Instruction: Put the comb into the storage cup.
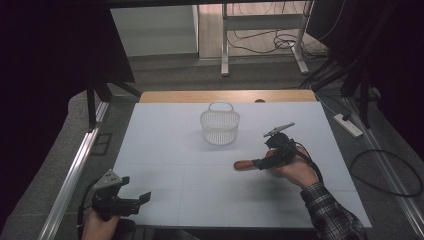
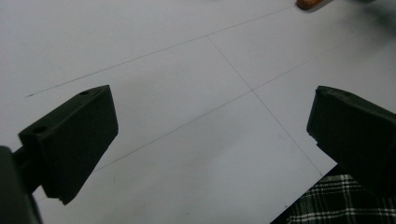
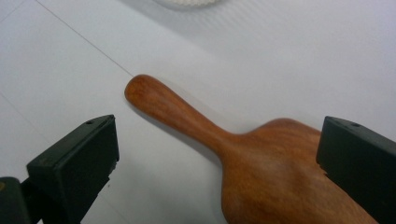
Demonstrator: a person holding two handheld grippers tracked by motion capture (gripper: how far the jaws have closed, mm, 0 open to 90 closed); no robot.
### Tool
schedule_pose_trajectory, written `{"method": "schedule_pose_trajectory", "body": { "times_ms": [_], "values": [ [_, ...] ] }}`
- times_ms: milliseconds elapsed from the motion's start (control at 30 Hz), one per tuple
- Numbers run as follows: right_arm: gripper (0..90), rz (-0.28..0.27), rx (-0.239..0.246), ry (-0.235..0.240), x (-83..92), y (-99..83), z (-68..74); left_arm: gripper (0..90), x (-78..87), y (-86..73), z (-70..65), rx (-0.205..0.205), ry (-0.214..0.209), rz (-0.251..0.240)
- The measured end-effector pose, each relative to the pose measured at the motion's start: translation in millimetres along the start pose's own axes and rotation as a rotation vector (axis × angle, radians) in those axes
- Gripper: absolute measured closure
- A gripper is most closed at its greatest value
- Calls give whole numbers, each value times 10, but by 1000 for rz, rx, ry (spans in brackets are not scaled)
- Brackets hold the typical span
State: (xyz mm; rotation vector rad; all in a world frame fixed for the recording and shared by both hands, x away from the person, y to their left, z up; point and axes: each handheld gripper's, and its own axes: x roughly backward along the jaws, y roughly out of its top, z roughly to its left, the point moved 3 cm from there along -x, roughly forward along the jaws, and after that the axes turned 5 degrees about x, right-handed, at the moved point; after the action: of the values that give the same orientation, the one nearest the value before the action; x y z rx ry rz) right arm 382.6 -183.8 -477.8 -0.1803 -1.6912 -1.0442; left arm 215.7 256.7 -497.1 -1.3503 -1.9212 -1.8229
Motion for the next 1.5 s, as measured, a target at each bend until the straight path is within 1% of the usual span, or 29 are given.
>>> {"method": "schedule_pose_trajectory", "body": {
  "times_ms": [133,267,467,633,733,800,867,933,1000,1033,1167,1300,1367,1433,1500],
  "values": [
    [0,18,5,11,-54,60,15,23,-2,1,-1,-2,-1,2],
    [0,34,12,11,-105,111,24,24,-3,1,-1,-3,-2,2],
    [0,42,11,15,-190,186,27,25,-3,1,-1,-3,-5,2],
    [2,51,21,3,-261,239,31,25,-4,1,0,-3,-6,2],
    [38,51,34,-8,-285,270,29,25,-3,2,0,-4,-7,2],
    [89,51,45,-9,-296,289,29,25,-4,2,0,-4,-8,2],
    [200,53,59,-11,-309,312,33,25,-4,2,0,-4,-9,2],
    [299,54,60,-8,-313,330,37,26,-4,2,0,-4,-9,2],
    [404,45,61,4,-314,348,42,26,-4,2,1,-4,-10,1],
    [464,50,63,4,-314,355,42,26,-3,2,1,-4,-11,1],
    [669,70,77,29,-337,362,48,27,-3,3,1,-5,-12,1],
    [840,82,80,52,-365,376,44,28,-6,4,-1,-6,-11,2],
    [898,76,78,62,-369,392,42,28,-5,4,0,-9,-12,3],
    [899,70,74,65,-372,413,47,28,-6,4,-1,-6,-13,1],
    [899,76,83,58,-382,428,60,28,-6,4,1,-6,-13,1]
  ]
}}
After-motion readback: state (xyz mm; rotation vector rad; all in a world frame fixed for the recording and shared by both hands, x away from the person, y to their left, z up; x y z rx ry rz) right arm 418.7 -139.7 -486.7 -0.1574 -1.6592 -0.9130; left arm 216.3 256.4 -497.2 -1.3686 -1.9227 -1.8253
